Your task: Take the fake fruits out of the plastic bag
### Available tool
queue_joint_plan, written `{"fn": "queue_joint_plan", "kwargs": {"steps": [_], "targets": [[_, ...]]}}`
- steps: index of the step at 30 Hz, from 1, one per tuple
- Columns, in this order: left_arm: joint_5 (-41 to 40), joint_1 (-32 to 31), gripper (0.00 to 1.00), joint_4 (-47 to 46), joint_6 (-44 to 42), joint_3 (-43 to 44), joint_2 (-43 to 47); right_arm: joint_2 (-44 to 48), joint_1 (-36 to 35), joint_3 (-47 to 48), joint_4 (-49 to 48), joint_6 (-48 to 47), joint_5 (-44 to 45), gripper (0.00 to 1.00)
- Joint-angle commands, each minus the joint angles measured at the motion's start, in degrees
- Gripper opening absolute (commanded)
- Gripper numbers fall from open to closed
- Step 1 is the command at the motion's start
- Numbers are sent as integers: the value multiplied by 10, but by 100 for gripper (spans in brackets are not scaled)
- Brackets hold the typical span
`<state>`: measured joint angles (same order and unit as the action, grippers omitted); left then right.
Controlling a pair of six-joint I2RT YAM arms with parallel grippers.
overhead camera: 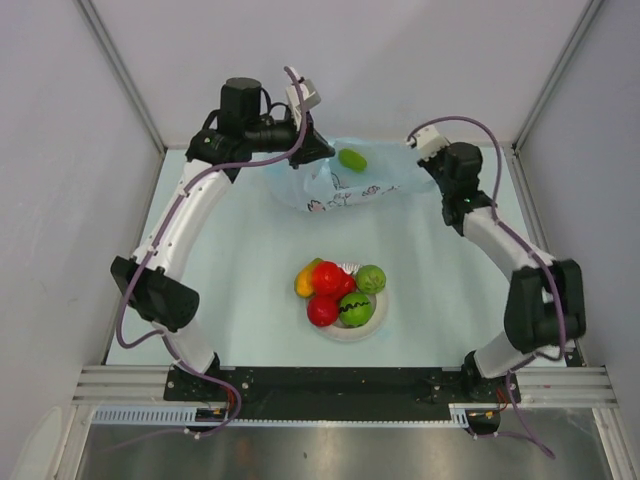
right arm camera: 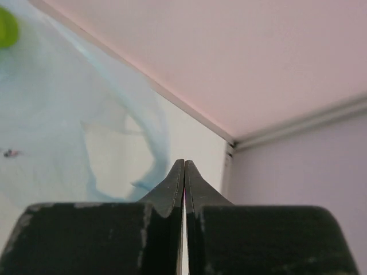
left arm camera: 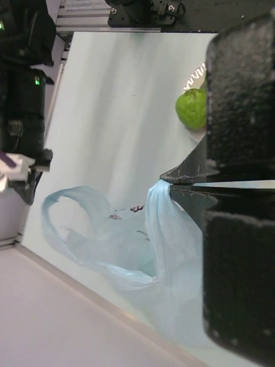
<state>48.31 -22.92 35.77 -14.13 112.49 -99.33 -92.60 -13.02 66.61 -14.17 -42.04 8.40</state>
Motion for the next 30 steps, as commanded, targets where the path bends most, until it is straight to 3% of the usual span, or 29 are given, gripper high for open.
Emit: {"fn": "queue_joint_plan", "kwargs": {"steps": [1, 7, 9, 10, 13, 16, 19, 23, 28, 29, 30], "targets": [[36, -29, 0, -57, -23, 42, 37, 122, 26, -32, 120, 2, 40, 0], [15, -96, 1, -73, -51, 38, 55, 259, 30, -32, 213, 8, 79, 2], [6, -109, 0, -76, -54, 33, 62, 289, 31, -30, 258, 49, 4, 10], [1, -117, 0, -79, -51, 20, 66, 308, 31, -28, 275, 65, -25, 34], [-16, -122, 0, -90, -44, -21, 88, 295, 38, -24, 309, 164, -28, 82], [-28, -122, 0, -93, -46, -56, 109, 248, 72, -15, 380, 195, -95, 99], [-34, -122, 0, -93, -44, -75, 119, 217, 86, -25, 419, 203, -127, 100], [-44, -122, 0, -95, -33, -80, 119, 171, 98, -25, 313, 204, -123, 100], [-52, -122, 0, -108, -14, -75, 108, 96, 100, 4, 280, 172, -187, 100], [-54, -122, 0, -107, -13, -72, 100, 75, 103, 10, 275, 172, -194, 96], [-60, -122, 0, -105, -12, -62, 94, 65, 106, 14, 273, 173, -203, 82]]}}
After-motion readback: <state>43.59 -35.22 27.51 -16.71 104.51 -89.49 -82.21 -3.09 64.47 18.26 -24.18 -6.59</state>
